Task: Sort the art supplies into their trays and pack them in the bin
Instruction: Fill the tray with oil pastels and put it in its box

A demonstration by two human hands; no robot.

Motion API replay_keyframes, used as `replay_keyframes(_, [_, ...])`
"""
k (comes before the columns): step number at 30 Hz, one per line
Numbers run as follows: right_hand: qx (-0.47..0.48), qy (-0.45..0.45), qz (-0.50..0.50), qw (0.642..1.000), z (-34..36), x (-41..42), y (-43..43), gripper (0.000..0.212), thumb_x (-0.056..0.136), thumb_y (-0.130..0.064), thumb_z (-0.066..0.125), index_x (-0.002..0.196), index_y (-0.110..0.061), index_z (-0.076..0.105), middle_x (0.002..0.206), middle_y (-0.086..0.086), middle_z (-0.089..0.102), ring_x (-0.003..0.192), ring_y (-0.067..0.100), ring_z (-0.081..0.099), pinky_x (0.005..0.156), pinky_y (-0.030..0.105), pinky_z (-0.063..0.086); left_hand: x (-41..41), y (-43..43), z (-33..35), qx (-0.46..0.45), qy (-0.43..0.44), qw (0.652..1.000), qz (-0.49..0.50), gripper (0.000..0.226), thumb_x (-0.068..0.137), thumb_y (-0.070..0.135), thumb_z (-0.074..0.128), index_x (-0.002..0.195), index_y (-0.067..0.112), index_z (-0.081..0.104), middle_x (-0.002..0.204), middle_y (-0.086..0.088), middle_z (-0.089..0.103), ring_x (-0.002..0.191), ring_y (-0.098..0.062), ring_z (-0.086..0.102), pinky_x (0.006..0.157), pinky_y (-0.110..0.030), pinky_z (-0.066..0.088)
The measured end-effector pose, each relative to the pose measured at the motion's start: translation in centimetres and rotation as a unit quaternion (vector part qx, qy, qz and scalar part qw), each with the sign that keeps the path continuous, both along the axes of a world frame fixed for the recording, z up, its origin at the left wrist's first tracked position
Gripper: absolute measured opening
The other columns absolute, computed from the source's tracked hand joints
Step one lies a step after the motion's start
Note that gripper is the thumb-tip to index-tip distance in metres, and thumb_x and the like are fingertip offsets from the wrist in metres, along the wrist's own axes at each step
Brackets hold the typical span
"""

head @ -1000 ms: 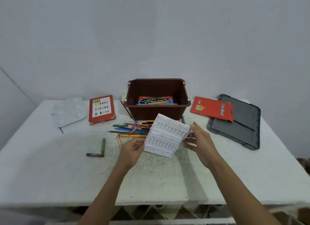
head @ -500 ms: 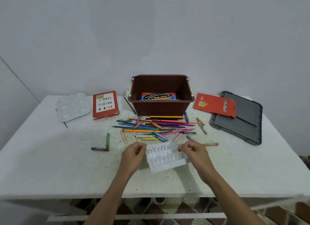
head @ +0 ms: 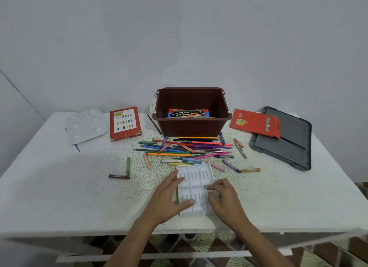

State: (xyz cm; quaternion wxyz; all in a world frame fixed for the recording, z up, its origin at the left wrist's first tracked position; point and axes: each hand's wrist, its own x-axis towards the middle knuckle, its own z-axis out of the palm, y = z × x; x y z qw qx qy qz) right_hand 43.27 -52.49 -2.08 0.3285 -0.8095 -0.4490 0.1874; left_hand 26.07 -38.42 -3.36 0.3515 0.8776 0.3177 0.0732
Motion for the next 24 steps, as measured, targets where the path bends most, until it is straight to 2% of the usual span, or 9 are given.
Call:
replay_keyframes(2, [-0.007,-0.028,0.004,1.000,-0.3,0.1,0.2,0.040,0.088,-0.032,0.048,0.114,-0.012,0.071,0.105,-0.005,0.047,0.099,0.016,0.051,0.090,0.032,0.046,-0.5,0.0,-0.7,0.046,0.038,0.997,-0.046,0.108,0.068,0.088,0.055,0.155,0.035,0.019,0.159,0.026,-0.011,0.145,0.004,-0.002,0.118,-0.030,0.005])
replay_keyframes(5, [-0.003,-0.060,0.013,0.998,-1.0,0.5,0.7,0.029,0.094,-0.021,0.056,0.118,-0.012,0.069,0.107,-0.005,0.045,0.100,0.018,0.048,0.087,0.027,0.040,-0.8,0.5,-1.4,0.106,0.072,0.987,-0.095,0.118,0.067,0.092,0.052,0.156,0.033,0.002,0.158,0.022,-0.025,0.145,0.003,-0.013,0.117,-0.028,-0.002])
replay_keyframes(12, [0.012,-0.106,0.038,0.994,-2.0,1.3,1.3,0.028,0.093,-0.017,0.059,0.117,-0.009,0.070,0.109,0.003,0.051,0.095,0.018,0.050,0.085,0.030,0.048,-0.4,2.4,-1.9,0.196,0.082,0.967,-0.143,0.112,0.078,0.089,0.040,0.157,0.025,-0.009,0.159,0.012,-0.028,0.147,-0.002,-0.018,0.119,-0.024,-0.012])
replay_keyframes(15, [0.022,-0.109,0.044,0.993,-2.1,1.6,1.5,0.027,0.093,-0.018,0.060,0.117,-0.010,0.069,0.110,0.004,0.052,0.096,0.015,0.049,0.084,0.028,0.048,-0.2,2.6,-2.0,0.211,0.069,0.963,-0.150,0.110,0.083,0.085,0.038,0.156,0.020,-0.011,0.161,0.007,-0.026,0.148,-0.004,-0.017,0.121,-0.028,-0.008])
replay_keyframes(19, [0.026,-0.105,0.054,0.993,-2.1,2.0,1.8,0.027,0.094,-0.016,0.059,0.118,-0.009,0.069,0.109,0.002,0.051,0.095,0.012,0.046,0.085,0.022,0.041,0.0,2.6,-1.9,0.210,0.067,0.964,-0.150,0.109,0.086,0.081,0.039,0.155,0.017,-0.015,0.161,0.004,-0.027,0.148,-0.007,-0.020,0.121,-0.032,-0.003])
replay_keyframes(24, [0.023,-0.084,0.057,0.995,-1.9,3.1,1.9,0.027,0.095,-0.017,0.056,0.118,-0.010,0.069,0.108,-0.003,0.049,0.094,0.009,0.048,0.083,0.019,0.038,0.6,2.8,-1.9,0.209,0.087,0.963,-0.147,0.111,0.083,0.085,0.035,0.154,0.019,-0.018,0.160,0.005,-0.030,0.148,-0.008,-0.022,0.121,-0.035,-0.002])
